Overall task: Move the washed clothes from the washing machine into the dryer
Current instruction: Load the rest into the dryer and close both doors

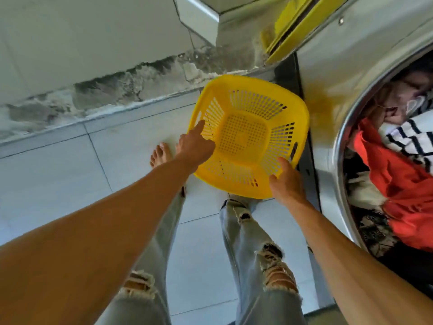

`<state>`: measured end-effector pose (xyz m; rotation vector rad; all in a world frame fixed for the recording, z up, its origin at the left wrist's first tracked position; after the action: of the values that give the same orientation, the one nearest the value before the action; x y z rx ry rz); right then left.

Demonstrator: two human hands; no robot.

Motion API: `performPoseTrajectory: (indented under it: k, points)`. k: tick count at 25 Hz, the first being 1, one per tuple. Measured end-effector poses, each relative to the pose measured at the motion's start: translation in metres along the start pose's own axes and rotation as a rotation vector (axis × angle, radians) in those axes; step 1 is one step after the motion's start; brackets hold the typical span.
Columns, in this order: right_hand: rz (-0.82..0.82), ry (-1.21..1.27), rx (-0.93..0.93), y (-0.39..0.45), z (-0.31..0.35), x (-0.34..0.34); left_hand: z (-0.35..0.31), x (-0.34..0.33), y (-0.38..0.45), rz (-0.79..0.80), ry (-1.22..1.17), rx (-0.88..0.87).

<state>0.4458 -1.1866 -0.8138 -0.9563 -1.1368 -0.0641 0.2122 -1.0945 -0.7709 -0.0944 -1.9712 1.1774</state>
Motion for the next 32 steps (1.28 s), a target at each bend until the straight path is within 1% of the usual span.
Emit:
performPoseTrajectory:
  k: [2,4,6,9,11,13,16,18,20,22,24,27,29,32]
  points:
    - [-0.095,-0.005,0.073,-0.001,0.026,0.012,0.02,0.022,0.022,0.008,-0.065,0.046]
    - [-0.155,0.018,0.154,-0.003,0.057,0.031,0.047,0.042,0.048,0.034,-0.167,0.117]
    - [-0.177,0.011,0.3,-0.005,0.093,0.05,0.063,0.078,0.048,0.083,-0.307,0.166]
    - [-0.218,-0.024,0.551,-0.015,0.152,0.067,0.088,0.13,0.041,0.041,-0.407,0.22]
    - [-0.251,-0.003,0.651,-0.02,0.198,0.07,0.105,0.161,0.044,-0.028,-0.439,0.195]
    - [-0.282,0.038,0.709,-0.017,0.243,0.069,0.116,0.191,0.052,-0.1,-0.501,0.138]
    - [-0.372,0.14,0.778,-0.002,0.302,0.07,0.113,0.228,0.084,-0.227,-0.469,0.023]
    - [-0.395,0.171,0.795,0.008,0.337,0.069,0.103,0.25,0.111,-0.337,-0.396,-0.022]
    - [-0.385,0.119,0.785,0.022,0.367,0.064,0.095,0.265,0.14,-0.409,-0.353,-0.059]
    - [-0.341,0.057,0.723,0.037,0.391,0.057,0.086,0.271,0.163,-0.432,-0.315,-0.086]
    - [-0.27,-0.006,0.624,0.051,0.404,0.051,0.076,0.272,0.175,-0.453,-0.27,-0.096]
    - [-0.194,-0.022,0.522,0.051,0.399,0.045,0.068,0.264,0.172,-0.463,-0.255,-0.169]
    - [-0.246,0.085,0.509,0.037,0.391,0.048,0.07,0.263,0.162,-0.423,-0.246,-0.193]
    - [-0.405,0.281,0.494,0.007,0.379,0.06,0.072,0.265,0.132,-0.379,-0.197,-0.21]
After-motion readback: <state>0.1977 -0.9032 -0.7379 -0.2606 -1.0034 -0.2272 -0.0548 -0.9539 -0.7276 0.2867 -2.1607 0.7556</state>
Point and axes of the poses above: each hand's wrist, its own y-axis towards the middle knuckle, its own x-axis out of the back of the hand, z = x × y, the point moved 1 cm from there along y, towards the middle knuckle, and after that the axes turned 14 degrees about -z, right-handed, at the moved point
